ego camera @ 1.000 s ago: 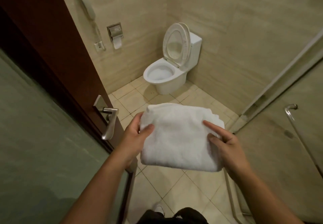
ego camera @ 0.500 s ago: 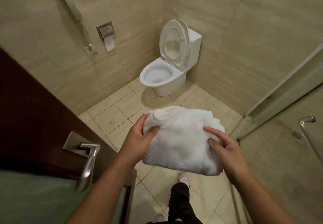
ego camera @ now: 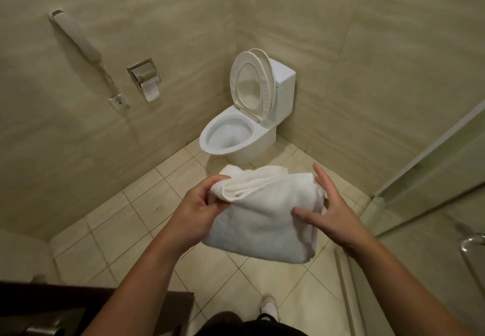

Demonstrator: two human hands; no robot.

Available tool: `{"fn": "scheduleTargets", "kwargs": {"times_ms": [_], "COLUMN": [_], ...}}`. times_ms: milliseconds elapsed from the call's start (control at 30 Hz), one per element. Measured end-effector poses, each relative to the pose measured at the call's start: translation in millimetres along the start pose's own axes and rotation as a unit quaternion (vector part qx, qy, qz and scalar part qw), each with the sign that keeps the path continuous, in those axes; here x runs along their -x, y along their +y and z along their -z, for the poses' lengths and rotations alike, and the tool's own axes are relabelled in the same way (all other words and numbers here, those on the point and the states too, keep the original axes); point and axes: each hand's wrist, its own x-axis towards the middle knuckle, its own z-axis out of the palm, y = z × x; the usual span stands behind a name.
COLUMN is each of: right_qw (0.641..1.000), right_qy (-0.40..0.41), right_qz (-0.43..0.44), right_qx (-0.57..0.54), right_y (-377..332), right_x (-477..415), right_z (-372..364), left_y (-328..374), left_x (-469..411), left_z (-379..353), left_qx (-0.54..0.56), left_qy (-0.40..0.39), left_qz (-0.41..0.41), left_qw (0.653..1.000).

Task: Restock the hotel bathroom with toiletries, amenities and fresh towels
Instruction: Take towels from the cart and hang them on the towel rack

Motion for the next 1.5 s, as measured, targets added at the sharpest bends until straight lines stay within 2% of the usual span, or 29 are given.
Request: {"fn": "scheduleTargets", "kwargs": {"times_ms": [67, 133, 233, 400, 667, 733, 833, 1033, 1200, 1333, 1500], "right_qw": [0.994, 0.983, 0.968, 0.955, 0.963, 0.972, 0.992, 0.989, 0.961, 0.956, 0.942], "right_qy": [-0.014, -0.026, -0.03, -0.024, 0.068, 0.082, 0.076, 0.14, 0.232, 0.259, 0.283], "right_qz": [0.049, 0.1, 0.157, 0.186, 0.171, 0.152, 0.074, 0.027, 0.041, 0.058, 0.125], "right_qx": [0.099, 0.151, 0.195, 0.231, 0.196, 0.157, 0.075, -0.037, -0.145, -0.128, -0.128], "right_y": [-11, -23, -36, -38, -40, -46, -60, -94, -130, -168, -211], "right_x": [-17, -31, -51, -86, -152, -172, -204, -264, -307, -338, -370], "right_z": [12, 18, 21, 27, 29, 31, 34, 29, 21, 23, 41], "left_y": [7, 12, 16, 16, 10, 12, 12, 14, 17, 42, 83], "left_x": [-15, -30, -51, -89, -174, -203, -249, -338, -403, -447, -495], "left_z": [-4, -5, -7, -3, 15, 23, 41, 72, 101, 110, 112], "left_qx": [-0.027, -0.053, -0.063, -0.072, -0.069, -0.059, -0.044, -0.002, -0.014, 0.01, 0.103], "left_qy": [-0.002, -0.006, -0.021, -0.038, -0.03, -0.035, -0.045, -0.067, -0.076, -0.026, -0.021], "left_qz": [-0.025, -0.048, -0.076, -0.089, -0.109, -0.104, -0.094, -0.044, -0.05, -0.063, -0.067], "left_qw": [0.999, 0.997, 0.995, 0.993, 0.991, 0.992, 0.994, 0.997, 0.996, 0.998, 0.992]}}
